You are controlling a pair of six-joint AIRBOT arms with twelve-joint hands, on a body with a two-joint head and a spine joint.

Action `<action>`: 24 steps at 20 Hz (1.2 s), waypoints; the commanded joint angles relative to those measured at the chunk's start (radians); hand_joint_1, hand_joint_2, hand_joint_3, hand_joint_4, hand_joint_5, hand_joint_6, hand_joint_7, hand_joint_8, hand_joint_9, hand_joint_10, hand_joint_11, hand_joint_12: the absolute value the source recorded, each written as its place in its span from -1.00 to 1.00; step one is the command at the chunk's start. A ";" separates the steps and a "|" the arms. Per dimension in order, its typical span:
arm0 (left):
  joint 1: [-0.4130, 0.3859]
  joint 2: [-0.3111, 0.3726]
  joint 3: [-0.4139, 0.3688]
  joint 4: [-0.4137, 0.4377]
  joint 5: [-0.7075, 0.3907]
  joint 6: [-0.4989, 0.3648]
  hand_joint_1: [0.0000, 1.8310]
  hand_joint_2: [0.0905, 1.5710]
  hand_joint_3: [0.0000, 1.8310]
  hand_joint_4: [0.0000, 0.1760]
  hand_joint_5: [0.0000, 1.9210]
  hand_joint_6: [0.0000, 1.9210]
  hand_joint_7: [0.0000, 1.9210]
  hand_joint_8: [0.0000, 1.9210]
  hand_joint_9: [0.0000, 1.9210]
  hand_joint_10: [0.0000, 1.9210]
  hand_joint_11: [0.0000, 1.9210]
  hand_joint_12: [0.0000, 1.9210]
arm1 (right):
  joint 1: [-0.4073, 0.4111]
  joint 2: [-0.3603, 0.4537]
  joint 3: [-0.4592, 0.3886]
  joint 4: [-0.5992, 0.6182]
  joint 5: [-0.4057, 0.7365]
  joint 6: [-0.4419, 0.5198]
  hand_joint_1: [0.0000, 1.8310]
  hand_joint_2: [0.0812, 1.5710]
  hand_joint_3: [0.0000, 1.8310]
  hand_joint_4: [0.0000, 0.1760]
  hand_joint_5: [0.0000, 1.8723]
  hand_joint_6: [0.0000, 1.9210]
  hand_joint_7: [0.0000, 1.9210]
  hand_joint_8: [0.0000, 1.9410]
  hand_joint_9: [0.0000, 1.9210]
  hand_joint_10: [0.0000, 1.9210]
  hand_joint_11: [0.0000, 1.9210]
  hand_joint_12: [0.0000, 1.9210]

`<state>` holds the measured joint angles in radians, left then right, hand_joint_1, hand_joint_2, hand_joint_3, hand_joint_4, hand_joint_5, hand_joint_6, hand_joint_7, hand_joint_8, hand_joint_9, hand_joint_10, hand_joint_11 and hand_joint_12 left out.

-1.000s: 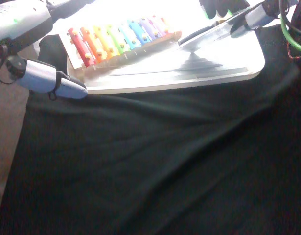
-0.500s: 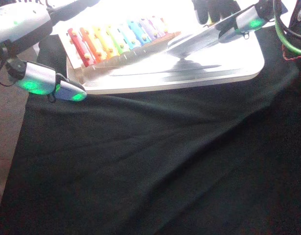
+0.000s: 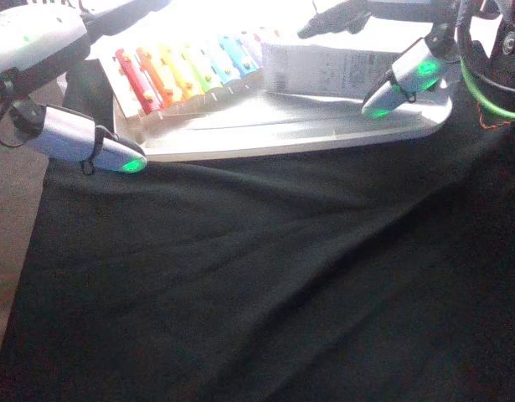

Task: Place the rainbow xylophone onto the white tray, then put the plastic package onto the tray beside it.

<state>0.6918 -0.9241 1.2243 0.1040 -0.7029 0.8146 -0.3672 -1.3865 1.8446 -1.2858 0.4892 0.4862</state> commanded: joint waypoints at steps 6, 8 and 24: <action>-0.004 0.004 -0.004 -0.021 -0.121 -0.004 0.07 -0.08 -1.00 -0.20 -1.00 -1.00 -1.00 -1.00 -1.00 -1.00 -1.00 -1.00 | 0.012 0.002 -0.004 0.051 0.027 0.001 0.00 -0.25 -1.00 1.00 -1.00 -1.00 -0.97 -1.00 -0.96 -1.00 -1.00 -0.60; -0.001 0.006 -0.006 -0.022 -0.122 -0.005 0.07 -0.09 -1.00 -0.34 -1.00 -1.00 -1.00 -1.00 -1.00 -1.00 -1.00 -1.00 | 0.012 0.007 -0.011 0.051 0.028 0.001 -0.03 -0.28 -1.00 1.00 -1.00 -1.00 -0.97 -1.00 -0.96 -1.00 -1.00 -0.56; 0.023 0.018 -0.014 -0.075 -0.171 -0.005 0.05 -0.05 -0.99 -0.35 -1.00 -1.00 -1.00 -1.00 -1.00 -1.00 -1.00 -1.00 | 0.011 0.119 -0.115 0.125 0.032 -0.004 -0.07 -0.29 -1.00 1.00 -1.00 -1.00 -1.00 -1.00 -1.00 -1.00 -1.00 -0.74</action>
<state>0.7231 -0.9131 1.2118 0.0505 -0.7475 0.8127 -0.3668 -1.2648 1.7279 -1.2095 0.4896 0.4732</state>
